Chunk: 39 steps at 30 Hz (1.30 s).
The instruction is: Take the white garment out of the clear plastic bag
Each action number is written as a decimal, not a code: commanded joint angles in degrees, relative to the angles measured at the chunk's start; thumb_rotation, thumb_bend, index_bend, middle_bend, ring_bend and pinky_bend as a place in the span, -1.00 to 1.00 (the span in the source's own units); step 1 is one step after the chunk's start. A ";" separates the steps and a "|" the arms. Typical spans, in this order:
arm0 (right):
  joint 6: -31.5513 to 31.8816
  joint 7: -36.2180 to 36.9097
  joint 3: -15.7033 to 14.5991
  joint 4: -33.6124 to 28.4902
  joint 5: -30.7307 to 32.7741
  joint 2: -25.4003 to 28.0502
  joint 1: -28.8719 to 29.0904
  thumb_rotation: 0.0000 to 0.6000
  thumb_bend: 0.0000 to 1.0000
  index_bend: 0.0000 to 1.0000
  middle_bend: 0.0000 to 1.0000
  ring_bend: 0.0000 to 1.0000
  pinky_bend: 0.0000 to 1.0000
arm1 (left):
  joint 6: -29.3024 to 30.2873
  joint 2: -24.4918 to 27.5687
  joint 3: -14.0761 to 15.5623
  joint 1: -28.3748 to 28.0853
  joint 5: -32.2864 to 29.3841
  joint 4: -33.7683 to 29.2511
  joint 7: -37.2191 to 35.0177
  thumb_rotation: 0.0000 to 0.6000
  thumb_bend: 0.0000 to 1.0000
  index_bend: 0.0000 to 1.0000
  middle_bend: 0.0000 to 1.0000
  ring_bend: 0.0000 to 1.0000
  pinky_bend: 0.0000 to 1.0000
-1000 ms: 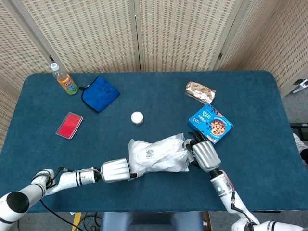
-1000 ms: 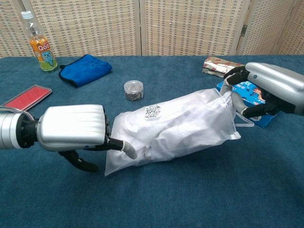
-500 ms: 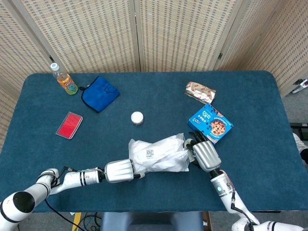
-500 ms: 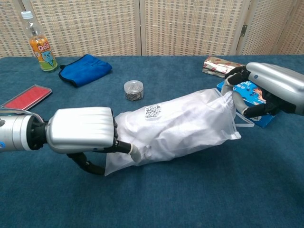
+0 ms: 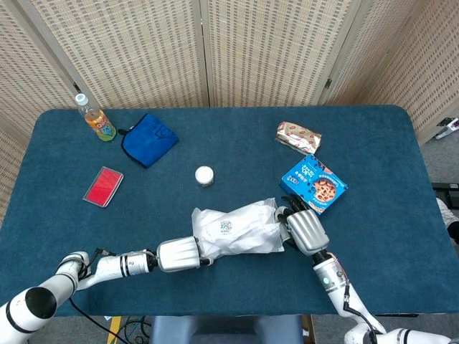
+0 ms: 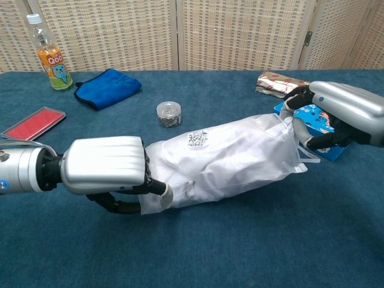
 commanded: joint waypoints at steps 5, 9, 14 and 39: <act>-0.17 -0.02 -0.04 0.24 0.04 -0.17 0.10 1.00 0.37 0.72 -0.15 -0.72 -0.78 | 0.55 -0.37 0.25 0.67 -0.78 0.37 -1.48 1.00 -0.04 -0.06 0.79 0.76 0.69; -0.15 0.08 0.00 0.24 -0.01 -0.25 0.16 1.00 0.37 0.72 -0.15 -0.72 -0.78 | 0.56 -0.47 0.23 1.13 -1.50 0.46 -2.44 1.00 -0.03 0.03 0.79 0.77 0.69; 0.16 0.30 0.04 0.02 -0.21 -0.03 0.06 1.00 0.37 0.72 -0.15 -0.72 -0.78 | 0.11 -0.10 0.48 1.59 -2.06 0.70 -2.88 1.00 -0.02 0.07 0.80 0.77 0.69; 2.47 3.71 -0.09 -5.09 -3.74 4.56 -0.68 1.00 0.38 0.77 -0.13 -0.72 -0.78 | -1.32 3.82 1.12 4.39 -4.86 -1.16 -5.54 1.00 0.10 0.24 0.88 0.80 0.69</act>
